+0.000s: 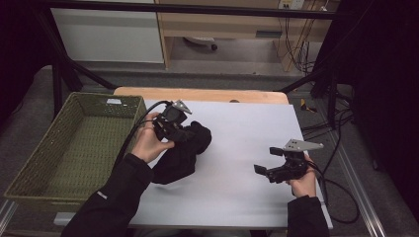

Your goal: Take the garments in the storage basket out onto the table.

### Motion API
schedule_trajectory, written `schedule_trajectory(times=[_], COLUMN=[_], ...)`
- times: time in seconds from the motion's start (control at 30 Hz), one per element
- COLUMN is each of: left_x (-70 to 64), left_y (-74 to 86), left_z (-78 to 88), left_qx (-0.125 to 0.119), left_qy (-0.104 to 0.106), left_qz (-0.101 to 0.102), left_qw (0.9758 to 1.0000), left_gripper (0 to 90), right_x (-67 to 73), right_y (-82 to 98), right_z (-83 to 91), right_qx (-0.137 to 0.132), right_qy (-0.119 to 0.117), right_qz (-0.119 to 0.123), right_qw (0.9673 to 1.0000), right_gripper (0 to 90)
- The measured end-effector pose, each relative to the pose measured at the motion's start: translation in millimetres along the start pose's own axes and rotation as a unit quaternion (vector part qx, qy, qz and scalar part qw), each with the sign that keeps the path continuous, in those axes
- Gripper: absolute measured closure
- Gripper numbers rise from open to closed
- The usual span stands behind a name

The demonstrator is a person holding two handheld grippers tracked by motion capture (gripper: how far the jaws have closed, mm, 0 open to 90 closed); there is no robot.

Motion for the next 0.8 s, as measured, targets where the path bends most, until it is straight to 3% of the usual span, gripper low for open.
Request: schedule_trajectory(times=[0.23,0.53,0.8], left_x=[-7.1,-14.3,-19.3], left_y=[7.7,14.6,21.4], left_z=[-21.4,-35.4,-46.0], left_qx=[0.014,0.012,0.020], left_qy=[0.000,0.005,0.012], left_qz=[-0.003,0.002,0.012], left_qw=[0.9999,0.9999,0.9997], left_gripper=[80.6,79.7,70.5], right_x=[-0.2,-0.1,-0.2], right_y=[-0.1,-0.2,-0.6], right_z=[0.4,0.6,1.1], right_qx=[-0.001,-0.001,-0.003], right_qy=[0.000,0.000,0.000], right_qz=[-0.001,-0.001,-0.001], right_qw=[1.0000,1.0000,1.0000], right_gripper=[0.6,0.6,0.6])
Point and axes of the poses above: each handheld gripper's, and its own axes: z roughly backward along the jaws, y roughly out of its underside, x roughly to its left, the point moved 9 cm from there along -z, roughly forward along the jaws, and after that the axes turned 8 degrees about z, right-handed, at the moved point
